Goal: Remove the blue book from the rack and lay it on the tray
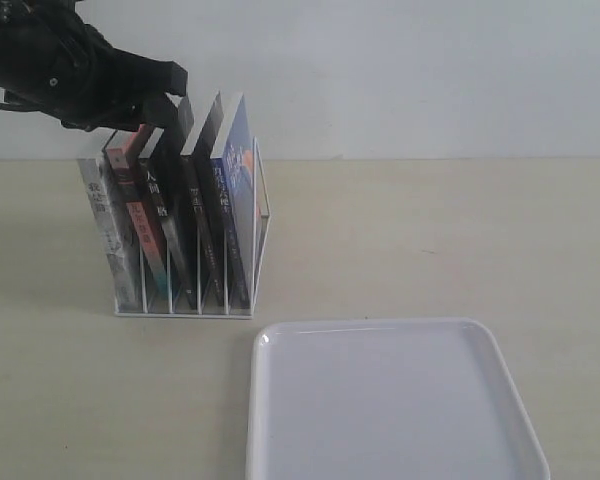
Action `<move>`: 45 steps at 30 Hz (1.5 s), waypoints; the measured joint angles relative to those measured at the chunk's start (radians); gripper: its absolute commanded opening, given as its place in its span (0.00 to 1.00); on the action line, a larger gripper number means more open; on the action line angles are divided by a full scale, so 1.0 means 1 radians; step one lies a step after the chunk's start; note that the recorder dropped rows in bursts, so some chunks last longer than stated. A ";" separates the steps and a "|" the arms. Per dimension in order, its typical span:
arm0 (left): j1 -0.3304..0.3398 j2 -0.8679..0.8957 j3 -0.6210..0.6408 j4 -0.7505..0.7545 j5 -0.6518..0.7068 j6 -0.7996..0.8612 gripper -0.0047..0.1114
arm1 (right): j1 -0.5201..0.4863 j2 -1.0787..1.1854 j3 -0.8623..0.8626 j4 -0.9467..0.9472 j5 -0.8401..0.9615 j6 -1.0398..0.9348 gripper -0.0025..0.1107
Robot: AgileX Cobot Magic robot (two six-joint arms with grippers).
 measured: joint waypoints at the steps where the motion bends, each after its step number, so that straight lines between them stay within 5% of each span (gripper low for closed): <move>1: 0.000 0.002 0.000 -0.001 -0.002 0.000 0.41 | 0.000 0.000 0.000 0.000 0.000 0.000 0.02; 28: 0.000 0.053 0.000 -0.013 -0.015 0.000 0.41 | 0.000 0.000 0.000 0.000 0.000 0.000 0.02; 40: -0.002 0.080 0.000 -0.023 -0.016 0.000 0.09 | 0.000 0.000 0.000 0.000 0.000 0.000 0.02; 45: -0.002 0.080 0.000 -0.020 -0.016 0.000 0.08 | 0.000 0.000 0.000 0.000 0.000 0.000 0.02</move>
